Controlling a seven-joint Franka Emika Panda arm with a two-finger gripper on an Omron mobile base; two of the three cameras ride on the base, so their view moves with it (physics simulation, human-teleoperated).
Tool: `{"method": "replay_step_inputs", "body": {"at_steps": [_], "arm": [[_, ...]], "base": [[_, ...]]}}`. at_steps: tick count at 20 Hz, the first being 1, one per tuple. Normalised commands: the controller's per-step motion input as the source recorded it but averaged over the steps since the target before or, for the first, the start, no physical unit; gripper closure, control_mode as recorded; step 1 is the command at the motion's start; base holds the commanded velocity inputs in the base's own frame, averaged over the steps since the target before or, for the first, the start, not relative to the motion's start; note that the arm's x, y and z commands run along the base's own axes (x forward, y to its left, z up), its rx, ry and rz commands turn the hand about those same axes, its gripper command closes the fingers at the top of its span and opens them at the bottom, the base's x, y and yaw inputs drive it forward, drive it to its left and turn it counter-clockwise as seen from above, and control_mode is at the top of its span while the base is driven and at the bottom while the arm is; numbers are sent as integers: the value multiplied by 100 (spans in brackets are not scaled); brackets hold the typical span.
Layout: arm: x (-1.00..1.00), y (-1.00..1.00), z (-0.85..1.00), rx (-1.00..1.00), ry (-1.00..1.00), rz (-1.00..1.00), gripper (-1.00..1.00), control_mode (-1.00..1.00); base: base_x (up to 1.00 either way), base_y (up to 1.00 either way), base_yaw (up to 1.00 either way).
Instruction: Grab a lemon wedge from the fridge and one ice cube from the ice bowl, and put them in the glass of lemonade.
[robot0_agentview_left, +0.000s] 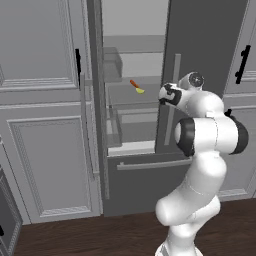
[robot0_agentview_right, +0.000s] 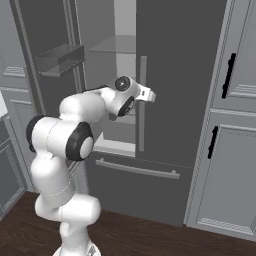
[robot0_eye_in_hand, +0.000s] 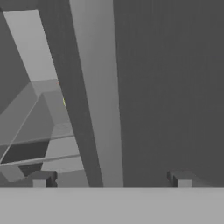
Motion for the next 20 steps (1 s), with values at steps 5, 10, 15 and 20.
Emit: {"method": "replay_step_inputs", "body": {"at_steps": [5,10,15,20], "arm": [[68,-19,-46,0,-11,0,-100,-100],[78,-27,-40,0,-4,0,-100,-100],[90,-58,-12,3,2,10,-100,-100],[90,-52,-2,8,8,15,100,-100]], "base": [[0,0,0],[0,0,0],[0,0,0],[0,0,0]]}}
